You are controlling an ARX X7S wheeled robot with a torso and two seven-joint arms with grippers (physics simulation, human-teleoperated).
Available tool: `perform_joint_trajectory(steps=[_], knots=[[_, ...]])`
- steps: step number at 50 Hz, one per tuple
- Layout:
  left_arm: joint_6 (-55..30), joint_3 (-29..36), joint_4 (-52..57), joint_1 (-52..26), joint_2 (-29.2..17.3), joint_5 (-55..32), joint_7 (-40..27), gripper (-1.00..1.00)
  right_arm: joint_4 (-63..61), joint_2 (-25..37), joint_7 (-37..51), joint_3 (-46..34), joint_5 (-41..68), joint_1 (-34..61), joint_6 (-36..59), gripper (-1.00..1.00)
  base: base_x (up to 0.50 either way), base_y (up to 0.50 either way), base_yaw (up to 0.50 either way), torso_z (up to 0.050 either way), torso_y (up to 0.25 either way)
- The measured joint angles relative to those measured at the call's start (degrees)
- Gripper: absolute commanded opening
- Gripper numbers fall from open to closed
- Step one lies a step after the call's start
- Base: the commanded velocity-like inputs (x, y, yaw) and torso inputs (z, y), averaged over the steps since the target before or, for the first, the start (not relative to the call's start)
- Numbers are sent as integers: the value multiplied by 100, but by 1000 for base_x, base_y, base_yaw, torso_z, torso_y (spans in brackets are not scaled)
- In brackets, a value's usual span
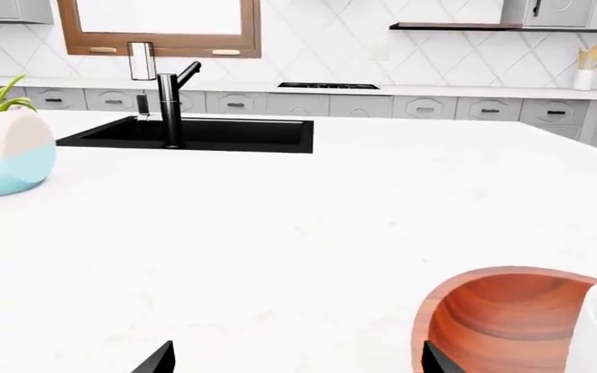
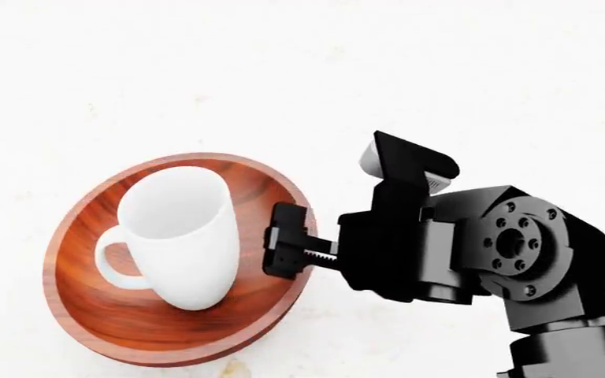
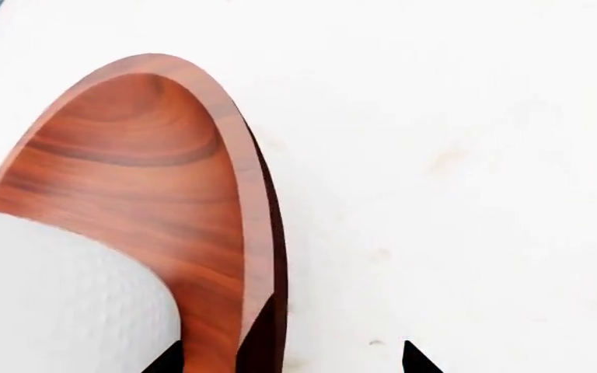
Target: Place the cup inside the bowl on the dining table and move the bowl to any counter.
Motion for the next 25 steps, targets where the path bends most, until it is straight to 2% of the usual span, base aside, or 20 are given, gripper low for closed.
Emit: perform_joint_trajectory(steps=[24, 25], knots=[[133, 6, -59, 101, -34, 14, 0, 100, 430, -164, -602, -342, -272, 50, -347, 100, 0, 0, 0, 0, 0], [138, 1, -60, 108, -38, 11, 4, 100, 445, -168, -617, -346, -276, 47, -362, -100, 0, 0, 0, 0, 0]])
